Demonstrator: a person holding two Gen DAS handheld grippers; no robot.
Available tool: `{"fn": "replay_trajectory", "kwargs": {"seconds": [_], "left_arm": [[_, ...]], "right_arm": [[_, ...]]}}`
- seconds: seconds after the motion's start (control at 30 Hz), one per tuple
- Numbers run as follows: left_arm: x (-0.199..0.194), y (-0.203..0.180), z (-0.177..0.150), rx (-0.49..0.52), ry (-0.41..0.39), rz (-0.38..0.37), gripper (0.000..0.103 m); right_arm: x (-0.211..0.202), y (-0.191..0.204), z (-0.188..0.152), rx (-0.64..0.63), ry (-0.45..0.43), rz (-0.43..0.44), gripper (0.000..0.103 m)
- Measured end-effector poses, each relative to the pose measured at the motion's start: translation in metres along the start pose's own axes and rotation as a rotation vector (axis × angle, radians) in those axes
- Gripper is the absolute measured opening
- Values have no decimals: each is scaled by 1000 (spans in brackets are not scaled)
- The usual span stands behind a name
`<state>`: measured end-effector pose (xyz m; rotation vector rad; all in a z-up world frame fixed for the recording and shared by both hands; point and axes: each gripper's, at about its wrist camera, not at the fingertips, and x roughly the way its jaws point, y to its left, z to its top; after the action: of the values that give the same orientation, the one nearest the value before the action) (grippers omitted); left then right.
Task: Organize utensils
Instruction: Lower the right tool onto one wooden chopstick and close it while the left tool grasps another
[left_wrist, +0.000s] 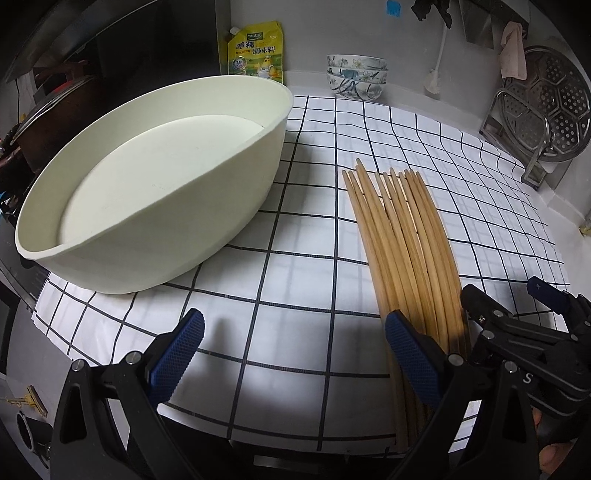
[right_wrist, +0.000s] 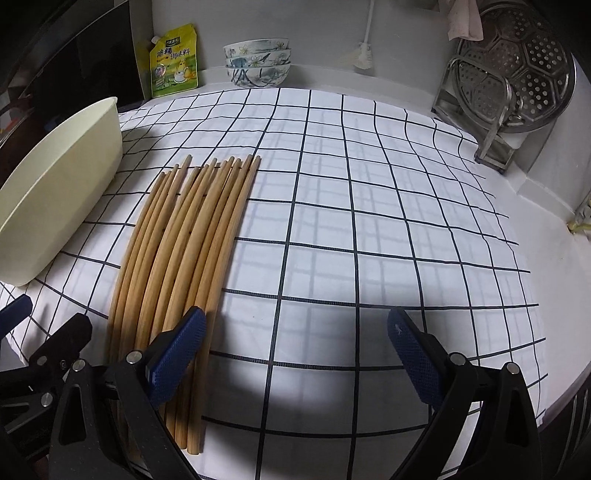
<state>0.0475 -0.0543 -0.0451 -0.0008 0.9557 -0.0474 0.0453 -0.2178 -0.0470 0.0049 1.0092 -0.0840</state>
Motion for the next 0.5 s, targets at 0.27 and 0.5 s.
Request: {"fn": "replay_trajectory", "kwargs": {"seconds": [0.27, 0.5], "left_arm": [[2, -1, 1, -6, 2, -8, 97], [6, -7, 2, -6, 5, -4, 97]], "right_arm": [[4, -4, -3, -25, 27, 2, 94], [6, -20, -5, -2, 24, -3, 94]]}}
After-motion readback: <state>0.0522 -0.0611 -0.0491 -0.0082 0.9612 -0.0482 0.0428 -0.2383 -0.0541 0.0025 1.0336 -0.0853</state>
